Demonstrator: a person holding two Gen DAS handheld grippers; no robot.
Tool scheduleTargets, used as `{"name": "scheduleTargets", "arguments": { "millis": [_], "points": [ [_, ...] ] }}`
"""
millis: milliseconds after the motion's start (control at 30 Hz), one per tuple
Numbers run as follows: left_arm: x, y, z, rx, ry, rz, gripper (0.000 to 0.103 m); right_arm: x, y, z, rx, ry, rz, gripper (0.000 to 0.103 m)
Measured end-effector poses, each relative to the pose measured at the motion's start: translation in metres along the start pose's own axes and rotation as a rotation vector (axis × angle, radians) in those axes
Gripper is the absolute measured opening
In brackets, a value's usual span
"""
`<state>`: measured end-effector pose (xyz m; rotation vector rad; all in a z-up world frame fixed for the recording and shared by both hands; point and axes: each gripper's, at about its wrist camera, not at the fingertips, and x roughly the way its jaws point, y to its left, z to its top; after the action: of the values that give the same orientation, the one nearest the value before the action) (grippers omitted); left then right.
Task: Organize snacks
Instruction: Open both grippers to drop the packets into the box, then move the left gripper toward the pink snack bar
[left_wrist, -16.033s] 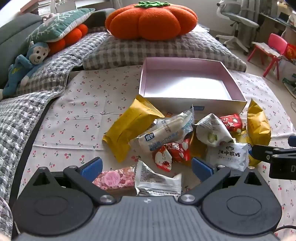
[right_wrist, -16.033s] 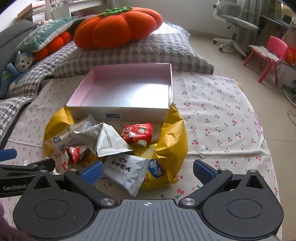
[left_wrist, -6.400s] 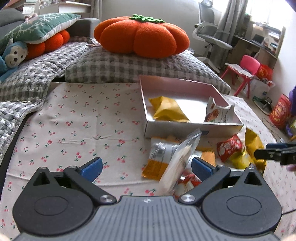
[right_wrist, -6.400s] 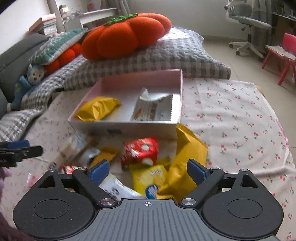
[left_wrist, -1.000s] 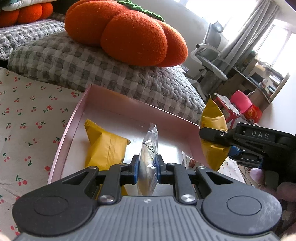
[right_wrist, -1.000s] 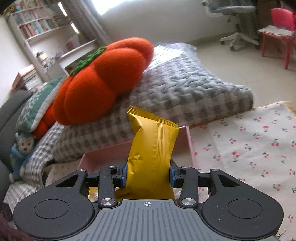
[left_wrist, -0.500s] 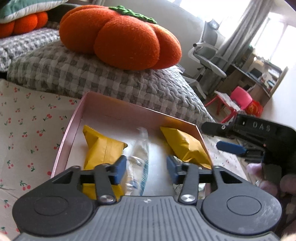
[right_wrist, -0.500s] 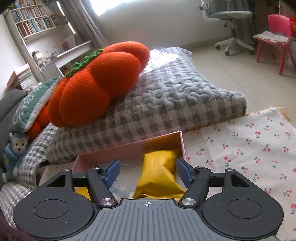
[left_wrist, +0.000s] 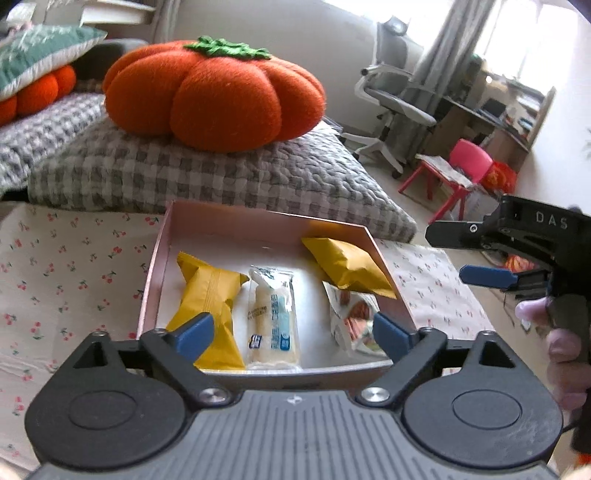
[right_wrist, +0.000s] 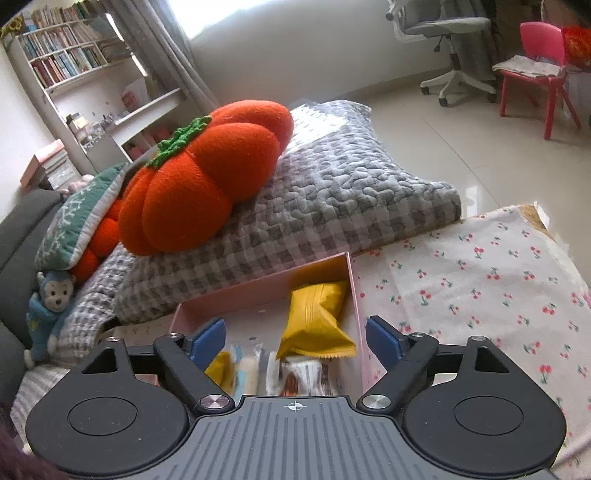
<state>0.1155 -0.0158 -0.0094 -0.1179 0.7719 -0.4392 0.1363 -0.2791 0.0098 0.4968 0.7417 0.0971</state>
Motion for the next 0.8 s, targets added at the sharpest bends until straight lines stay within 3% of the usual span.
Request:
{"name": "scheduleTargets", "arguments": {
  "millis": [267, 800],
  "points": [
    [-0.023, 0.003, -0.022, 0.087, 0.03, 0.06, 0.102, -0.026, 0.005, -0.031, -0.111, 0.049, -0.027, 0.093],
    [-0.058, 0.038, -0.08, 0.189, 0.106, 0.151, 0.102, -0.044, 0.014, -0.103, -0.319, 0.158, -0.063, 0.093]
  ]
}}
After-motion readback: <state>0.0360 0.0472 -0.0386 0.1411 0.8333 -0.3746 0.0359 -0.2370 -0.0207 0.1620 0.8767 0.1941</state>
